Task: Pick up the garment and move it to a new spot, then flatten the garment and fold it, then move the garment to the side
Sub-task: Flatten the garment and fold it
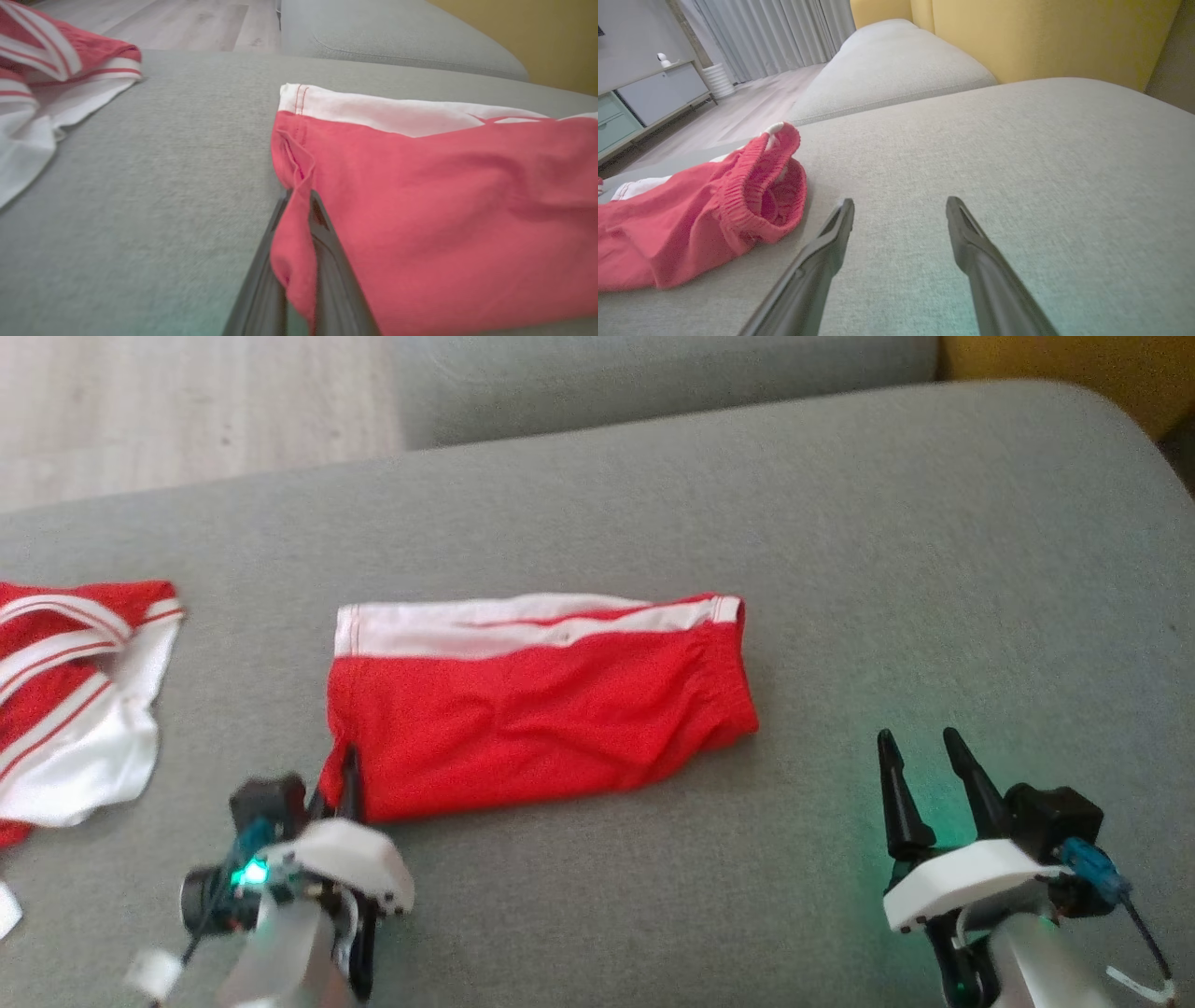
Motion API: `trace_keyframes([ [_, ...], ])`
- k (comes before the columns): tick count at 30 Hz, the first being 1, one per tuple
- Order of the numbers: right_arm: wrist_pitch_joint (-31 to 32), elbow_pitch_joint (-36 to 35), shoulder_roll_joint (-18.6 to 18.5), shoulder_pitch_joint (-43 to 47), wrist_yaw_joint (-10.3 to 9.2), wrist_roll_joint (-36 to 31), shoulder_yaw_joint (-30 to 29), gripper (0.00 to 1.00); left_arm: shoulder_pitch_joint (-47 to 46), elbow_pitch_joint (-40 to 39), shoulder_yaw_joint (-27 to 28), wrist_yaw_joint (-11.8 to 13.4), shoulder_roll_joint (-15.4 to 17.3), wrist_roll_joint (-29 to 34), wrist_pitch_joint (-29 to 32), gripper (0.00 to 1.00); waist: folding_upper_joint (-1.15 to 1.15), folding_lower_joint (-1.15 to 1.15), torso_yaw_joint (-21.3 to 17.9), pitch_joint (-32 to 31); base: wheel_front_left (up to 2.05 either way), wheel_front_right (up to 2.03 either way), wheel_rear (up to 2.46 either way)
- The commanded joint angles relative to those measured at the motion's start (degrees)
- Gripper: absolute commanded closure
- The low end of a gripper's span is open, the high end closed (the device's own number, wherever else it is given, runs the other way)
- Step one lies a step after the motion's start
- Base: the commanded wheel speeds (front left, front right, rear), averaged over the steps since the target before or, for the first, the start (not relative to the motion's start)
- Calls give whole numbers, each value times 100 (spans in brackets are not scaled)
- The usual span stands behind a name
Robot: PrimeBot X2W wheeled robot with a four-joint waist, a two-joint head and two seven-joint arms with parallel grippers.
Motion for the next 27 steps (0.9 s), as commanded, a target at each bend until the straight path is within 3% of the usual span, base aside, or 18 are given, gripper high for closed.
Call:
trace_keyframes([
  [1,-62,-149,59,-89,-4,-47,100,0,109,-329,198,72,123,-54,-69,100,0,1,224,-202,0,0,0],
  [3,-62,-145,71,-64,-4,-54,140,0,450,-653,148,135,116,-27,-70,100,0,1,291,-198,0,0,0],
  [4,-62,-150,77,-79,-4,-39,190,0,584,-794,124,170,114,-16,-70,73,0,1,324,-183,0,0,0],
  [5,-62,-174,81,-122,-4,-33,269,0,686,-939,117,204,113,-26,-71,0,0,1,360,-161,0,0,0],
  [14,-62,-204,112,-780,-4,383,887,0,1184,-2080,-330,419,109,-283,-71,0,0,1,825,94,0,0,0],
  [19,-62,613,114,-1147,-4,476,1097,0,1287,-2174,-684,518,109,-359,-72,0,0,1,1200,213,0,0,0],
  [26,-62,1963,115,-1174,-4,799,853,0,1365,-2190,-822,556,109,-356,-72,0,0,1,1470,307,0,0,0],
  [27,-62,2045,115,-1140,-4,916,885,25,1383,-2193,-827,555,109,-354,-72,0,0,1,1469,302,0,0,0],
])
